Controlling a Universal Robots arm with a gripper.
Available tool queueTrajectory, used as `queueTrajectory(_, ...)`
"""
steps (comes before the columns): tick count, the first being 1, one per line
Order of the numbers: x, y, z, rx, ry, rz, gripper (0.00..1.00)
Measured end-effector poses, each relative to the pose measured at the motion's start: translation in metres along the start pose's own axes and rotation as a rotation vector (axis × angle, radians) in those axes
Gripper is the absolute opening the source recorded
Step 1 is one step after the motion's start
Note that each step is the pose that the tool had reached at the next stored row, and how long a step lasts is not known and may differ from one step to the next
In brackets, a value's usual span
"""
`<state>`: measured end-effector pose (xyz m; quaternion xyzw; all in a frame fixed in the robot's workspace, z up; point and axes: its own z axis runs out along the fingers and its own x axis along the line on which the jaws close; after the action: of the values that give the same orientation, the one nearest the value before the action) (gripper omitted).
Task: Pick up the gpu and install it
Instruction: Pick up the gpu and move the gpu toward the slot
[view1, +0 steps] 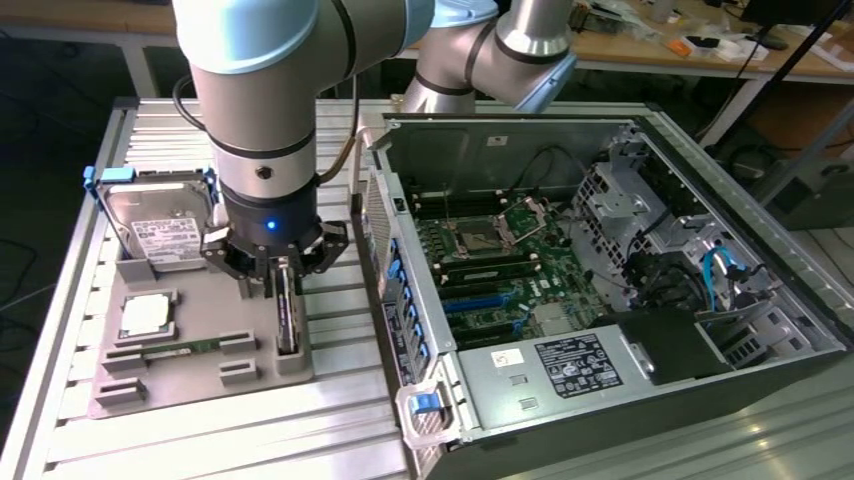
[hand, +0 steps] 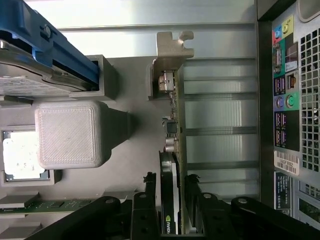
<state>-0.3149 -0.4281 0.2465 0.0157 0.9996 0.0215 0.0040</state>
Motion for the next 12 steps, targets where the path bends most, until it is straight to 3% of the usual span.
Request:
queueTrajectory(7,0.0,0.0,0.0,0.0,0.0,0.0,0.35)
queueTrajectory(8,0.0,0.0,0.0,0.0,0.0,0.0,0.28)
queueTrajectory(12,0.0,0.0,0.0,0.0,0.0,0.0,0.27)
